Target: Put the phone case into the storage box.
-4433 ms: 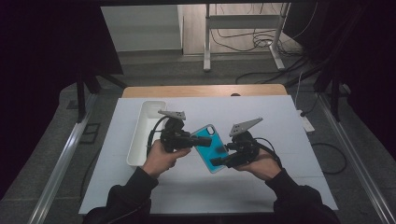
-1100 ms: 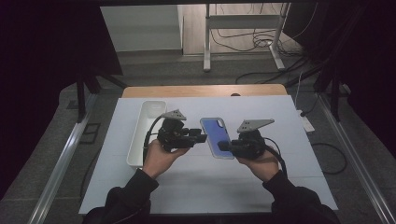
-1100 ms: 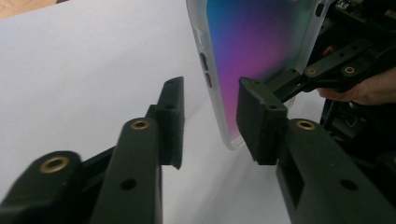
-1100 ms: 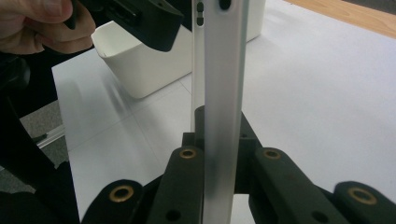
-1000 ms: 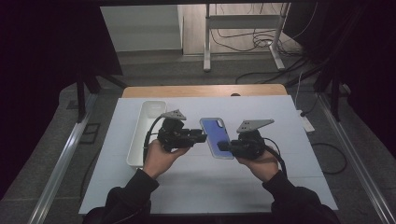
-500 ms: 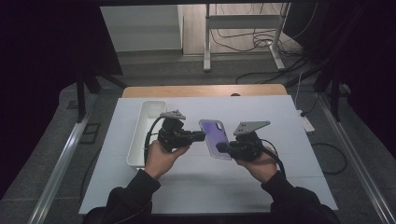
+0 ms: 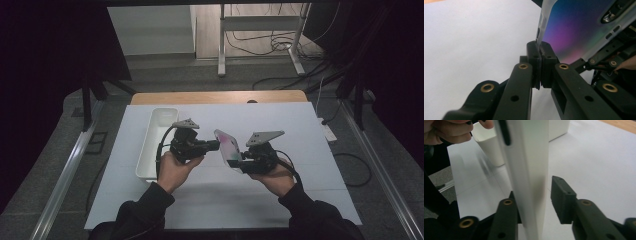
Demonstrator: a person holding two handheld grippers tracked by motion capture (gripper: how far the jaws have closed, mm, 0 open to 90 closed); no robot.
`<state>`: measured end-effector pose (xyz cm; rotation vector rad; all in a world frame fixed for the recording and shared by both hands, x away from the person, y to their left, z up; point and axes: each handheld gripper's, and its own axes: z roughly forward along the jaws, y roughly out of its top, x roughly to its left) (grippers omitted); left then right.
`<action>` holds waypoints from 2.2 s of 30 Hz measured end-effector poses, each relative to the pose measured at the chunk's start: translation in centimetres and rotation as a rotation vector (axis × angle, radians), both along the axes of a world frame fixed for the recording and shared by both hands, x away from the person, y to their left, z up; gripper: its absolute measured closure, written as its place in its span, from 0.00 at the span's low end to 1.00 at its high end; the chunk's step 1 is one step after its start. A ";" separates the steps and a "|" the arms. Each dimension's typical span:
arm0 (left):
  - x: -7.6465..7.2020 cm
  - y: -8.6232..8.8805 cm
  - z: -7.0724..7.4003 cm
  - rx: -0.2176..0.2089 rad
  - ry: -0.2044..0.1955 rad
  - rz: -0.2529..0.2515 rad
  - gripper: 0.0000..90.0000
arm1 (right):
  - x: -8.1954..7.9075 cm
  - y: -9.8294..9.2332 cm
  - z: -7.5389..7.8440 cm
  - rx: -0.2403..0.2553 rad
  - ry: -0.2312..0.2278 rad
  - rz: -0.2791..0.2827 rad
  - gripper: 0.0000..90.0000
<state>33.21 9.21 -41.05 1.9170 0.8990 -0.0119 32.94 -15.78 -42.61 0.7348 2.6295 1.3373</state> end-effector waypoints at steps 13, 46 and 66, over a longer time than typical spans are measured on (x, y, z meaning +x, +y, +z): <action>-0.3 -0.8 0.0 0.029 -0.011 0.015 0.98 | 0.1 0.7 -0.5 0.004 0.009 -0.019 0.43; -0.2 -0.3 0.0 0.111 -0.038 0.050 0.98 | 0.2 0.0 -0.6 -0.013 0.010 -0.042 0.10; 0.1 1.0 0.3 0.132 -0.052 0.074 0.98 | 0.0 -1.7 -0.8 -0.015 0.023 -0.068 0.04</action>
